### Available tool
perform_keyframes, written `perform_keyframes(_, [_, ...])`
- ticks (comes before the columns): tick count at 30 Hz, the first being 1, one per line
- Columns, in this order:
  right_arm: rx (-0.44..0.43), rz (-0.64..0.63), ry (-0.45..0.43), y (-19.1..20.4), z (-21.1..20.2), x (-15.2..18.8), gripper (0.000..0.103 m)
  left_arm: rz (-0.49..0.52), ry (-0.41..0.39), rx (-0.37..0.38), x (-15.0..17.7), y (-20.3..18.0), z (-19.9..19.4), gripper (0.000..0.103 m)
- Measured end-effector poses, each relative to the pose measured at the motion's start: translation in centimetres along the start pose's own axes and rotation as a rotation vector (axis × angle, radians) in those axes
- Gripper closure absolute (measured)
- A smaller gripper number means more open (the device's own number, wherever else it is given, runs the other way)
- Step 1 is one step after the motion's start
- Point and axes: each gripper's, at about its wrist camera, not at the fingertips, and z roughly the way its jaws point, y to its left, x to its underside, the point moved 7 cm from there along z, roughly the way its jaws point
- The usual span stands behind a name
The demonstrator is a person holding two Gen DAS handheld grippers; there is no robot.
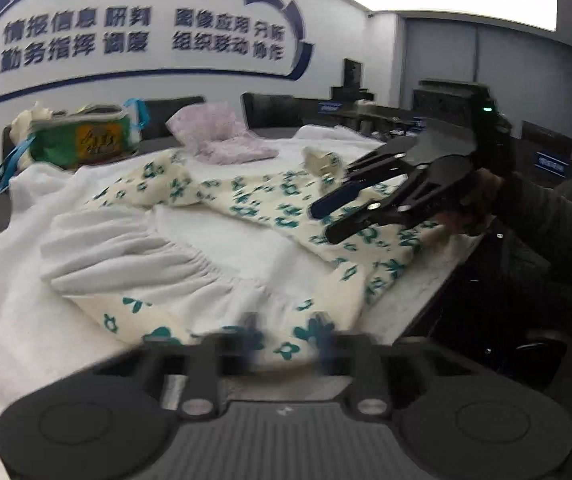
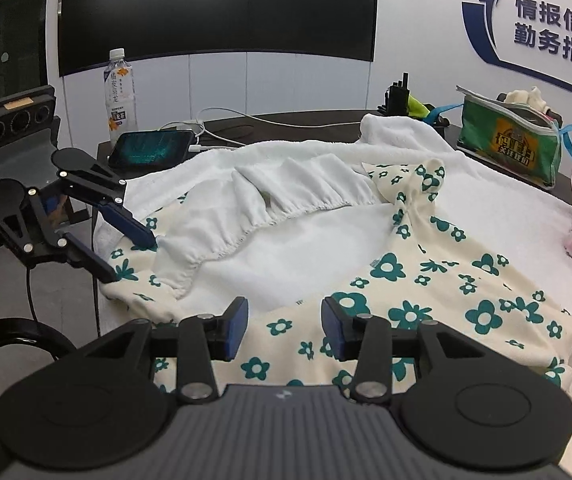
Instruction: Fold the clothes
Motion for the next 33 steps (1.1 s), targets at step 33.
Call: perform_keyframes(33, [0.161,0.146,0.021,-2.6,-3.3,2.4,0.061,-0.157,-0.032,-0.150,-0.4,3.4,-0.2,0.101])
